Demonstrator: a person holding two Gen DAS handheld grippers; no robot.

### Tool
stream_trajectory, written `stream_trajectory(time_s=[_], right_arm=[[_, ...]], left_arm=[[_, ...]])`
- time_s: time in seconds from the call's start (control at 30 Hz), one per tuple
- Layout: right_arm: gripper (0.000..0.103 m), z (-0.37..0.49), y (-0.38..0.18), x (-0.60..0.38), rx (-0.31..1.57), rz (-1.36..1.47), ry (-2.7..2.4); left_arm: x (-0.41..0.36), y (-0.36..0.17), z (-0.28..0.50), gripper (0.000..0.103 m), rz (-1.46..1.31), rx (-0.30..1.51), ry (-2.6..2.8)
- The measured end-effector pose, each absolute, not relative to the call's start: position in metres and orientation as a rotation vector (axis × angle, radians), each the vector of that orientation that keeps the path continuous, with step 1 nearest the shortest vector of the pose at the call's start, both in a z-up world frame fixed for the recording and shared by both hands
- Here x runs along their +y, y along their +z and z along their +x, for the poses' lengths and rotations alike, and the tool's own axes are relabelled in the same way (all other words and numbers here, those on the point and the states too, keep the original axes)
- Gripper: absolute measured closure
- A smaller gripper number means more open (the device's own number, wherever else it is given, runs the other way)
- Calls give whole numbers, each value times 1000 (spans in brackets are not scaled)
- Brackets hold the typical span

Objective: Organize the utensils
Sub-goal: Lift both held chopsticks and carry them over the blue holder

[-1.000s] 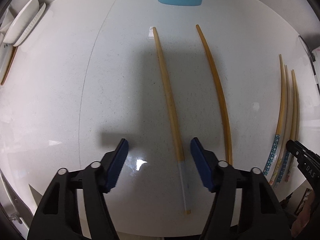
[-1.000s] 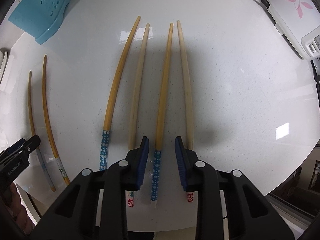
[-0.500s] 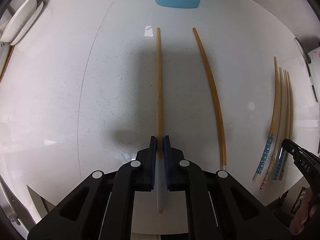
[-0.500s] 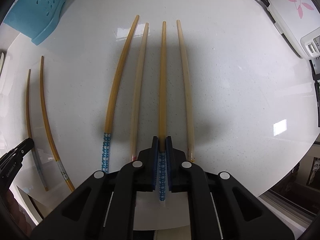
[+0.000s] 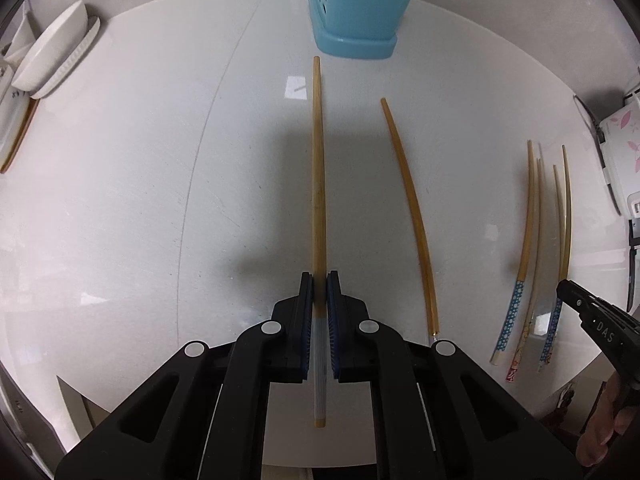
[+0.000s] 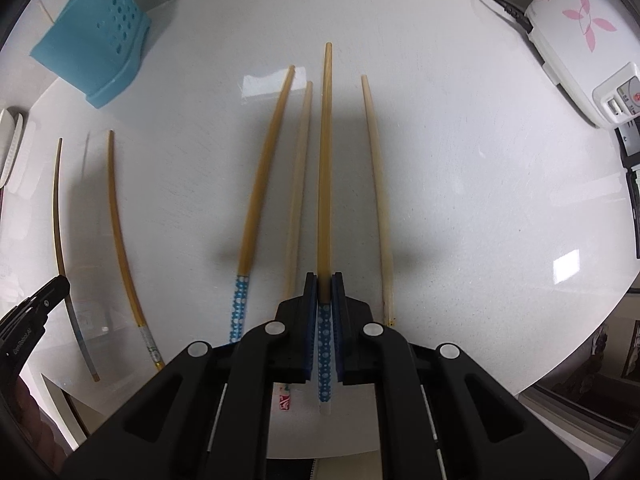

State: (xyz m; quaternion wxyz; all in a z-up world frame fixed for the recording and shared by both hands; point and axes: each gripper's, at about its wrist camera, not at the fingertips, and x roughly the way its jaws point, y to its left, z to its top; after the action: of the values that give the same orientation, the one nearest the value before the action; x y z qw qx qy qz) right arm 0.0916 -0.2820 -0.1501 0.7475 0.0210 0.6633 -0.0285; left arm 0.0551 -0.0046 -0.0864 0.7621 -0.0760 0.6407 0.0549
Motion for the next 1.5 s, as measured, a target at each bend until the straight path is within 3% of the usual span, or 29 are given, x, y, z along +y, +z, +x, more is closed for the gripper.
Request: stream_trajectory(time_s=[0.53,1.5], right_arm=[[97,79,-97,-257,1271,47,4],[97,117,-8,-200,928,25,169]], left_arm=[[-5,-12,32,97,-172,1205,135],[-10,47,64,97,-208,942,64]])
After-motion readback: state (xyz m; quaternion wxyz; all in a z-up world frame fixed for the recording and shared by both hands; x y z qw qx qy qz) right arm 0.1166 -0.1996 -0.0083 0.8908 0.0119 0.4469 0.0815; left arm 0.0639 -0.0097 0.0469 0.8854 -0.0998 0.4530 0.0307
